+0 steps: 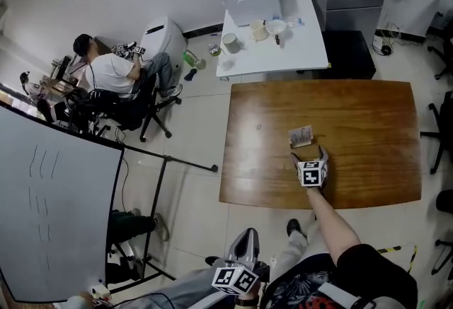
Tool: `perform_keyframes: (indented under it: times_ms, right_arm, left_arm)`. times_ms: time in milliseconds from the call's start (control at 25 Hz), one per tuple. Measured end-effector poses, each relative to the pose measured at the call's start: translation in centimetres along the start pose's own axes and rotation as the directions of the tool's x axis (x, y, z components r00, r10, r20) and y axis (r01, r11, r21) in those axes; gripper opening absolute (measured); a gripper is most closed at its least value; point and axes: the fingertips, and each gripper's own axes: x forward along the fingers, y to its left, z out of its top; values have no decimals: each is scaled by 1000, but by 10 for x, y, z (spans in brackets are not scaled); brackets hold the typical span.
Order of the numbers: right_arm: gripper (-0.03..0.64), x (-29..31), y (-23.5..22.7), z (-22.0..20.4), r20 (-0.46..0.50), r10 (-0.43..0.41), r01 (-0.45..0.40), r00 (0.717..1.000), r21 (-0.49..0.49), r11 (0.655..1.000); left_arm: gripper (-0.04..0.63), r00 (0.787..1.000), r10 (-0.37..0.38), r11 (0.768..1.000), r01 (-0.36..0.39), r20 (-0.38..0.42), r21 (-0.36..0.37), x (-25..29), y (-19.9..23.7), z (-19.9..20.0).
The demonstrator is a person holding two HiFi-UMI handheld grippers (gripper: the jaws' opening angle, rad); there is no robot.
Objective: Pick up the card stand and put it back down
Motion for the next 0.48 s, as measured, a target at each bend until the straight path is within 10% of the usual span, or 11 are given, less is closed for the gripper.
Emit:
perform_keyframes:
  times_ms: [200,480]
  right_arm:
    - [408,-97,18,3,71,232,-238,970,85,968]
    - [103,-326,-85,2,213,199,-229,957,124,966]
  left_arm:
    - [3,996,-91,995,90,17,38,20,10,15]
    - [3,964,-262,960,266,-49,91,29,-23,-12]
